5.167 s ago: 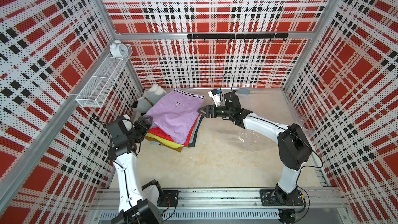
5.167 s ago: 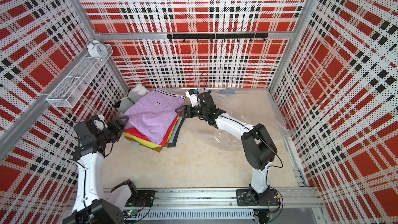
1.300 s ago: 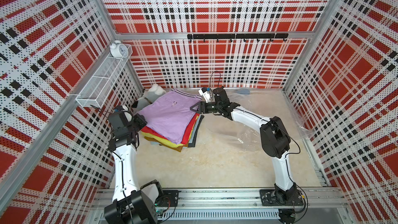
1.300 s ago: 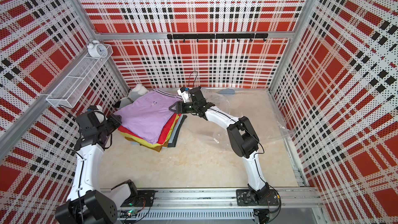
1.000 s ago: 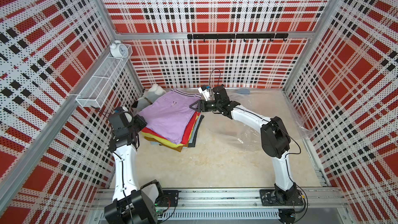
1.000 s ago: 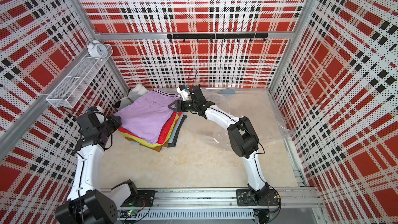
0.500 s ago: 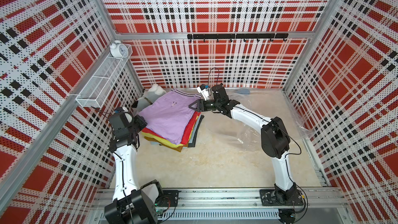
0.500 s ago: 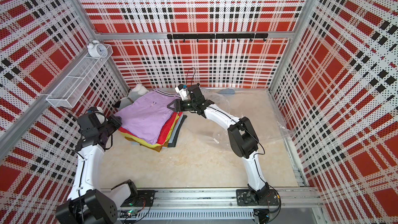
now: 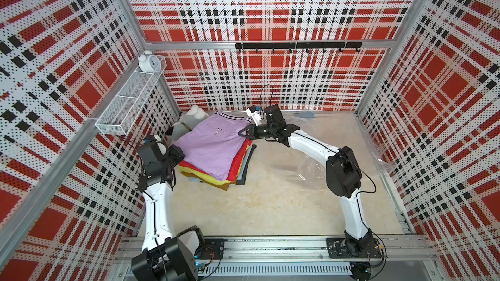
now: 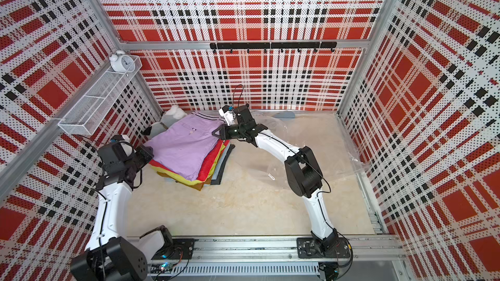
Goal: Take the trousers out of the vacuum bag
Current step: Place the trousers at the center of the board.
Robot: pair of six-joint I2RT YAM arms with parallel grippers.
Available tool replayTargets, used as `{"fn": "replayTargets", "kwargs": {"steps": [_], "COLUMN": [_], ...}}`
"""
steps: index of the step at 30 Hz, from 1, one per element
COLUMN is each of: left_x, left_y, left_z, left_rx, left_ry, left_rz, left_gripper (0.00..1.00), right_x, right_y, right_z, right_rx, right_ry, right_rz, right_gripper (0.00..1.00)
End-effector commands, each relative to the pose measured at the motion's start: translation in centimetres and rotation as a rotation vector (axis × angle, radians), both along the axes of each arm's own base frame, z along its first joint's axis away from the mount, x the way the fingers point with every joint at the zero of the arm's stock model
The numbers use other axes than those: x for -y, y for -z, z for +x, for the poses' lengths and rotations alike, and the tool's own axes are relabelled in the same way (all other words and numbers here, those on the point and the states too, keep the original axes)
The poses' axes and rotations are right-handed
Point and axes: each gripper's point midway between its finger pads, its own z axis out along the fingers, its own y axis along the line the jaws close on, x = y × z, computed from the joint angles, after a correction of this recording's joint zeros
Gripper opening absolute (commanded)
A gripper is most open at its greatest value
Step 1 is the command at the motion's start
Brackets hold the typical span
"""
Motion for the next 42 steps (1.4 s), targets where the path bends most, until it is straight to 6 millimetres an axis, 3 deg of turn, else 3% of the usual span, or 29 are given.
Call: {"fn": "replayTargets", "kwargs": {"steps": [1, 3, 10, 14, 19, 25, 31, 38, 42], "left_x": [-0.9, -0.6, 1.8, 3.4, 4.0, 3.8, 2.8, 1.6, 0.7], "left_y": [-0.4, -0.9, -3.1, -4.3, -5.1, -4.5, -2.3, 0.3, 2.6], "left_z": [0.1, 0.3, 1.1, 1.5, 1.1, -0.2, -1.8, -1.5, -1.5], "left_rx": [0.025, 0.037, 0.092, 0.117, 0.142, 0.116, 0.013, -0.084, -0.137], "left_ry": [-0.025, -0.012, 0.069, 0.116, 0.143, 0.129, 0.047, 0.034, 0.012], "left_rz": [0.031, 0.036, 0.068, 0.106, 0.165, 0.203, 0.191, 0.094, 0.026], "left_gripper": [0.08, 0.03, 0.02, 0.01, 0.01, 0.0, 0.0, 0.0, 0.07], "right_x": [0.3, 1.1, 2.2, 2.7, 4.1, 4.6, 4.7, 5.2, 5.9], "right_y": [-1.3, -2.4, -5.1, -6.2, -7.1, -5.3, -3.4, -1.5, 0.3], "right_z": [1.1, 1.9, 3.4, 3.8, 4.8, 5.3, 5.3, 5.7, 5.9], "right_rx": [0.054, 0.075, 0.152, 0.177, 0.192, 0.154, 0.119, 0.091, 0.079], "right_ry": [0.026, 0.052, 0.073, 0.085, 0.119, 0.125, 0.126, 0.138, 0.161], "right_rz": [-0.001, 0.001, -0.016, -0.02, -0.024, -0.05, -0.078, -0.134, -0.204], "right_gripper": [0.0, 0.0, 0.0, 0.0, 0.0, 0.0, 0.0, 0.0, 0.0]}}
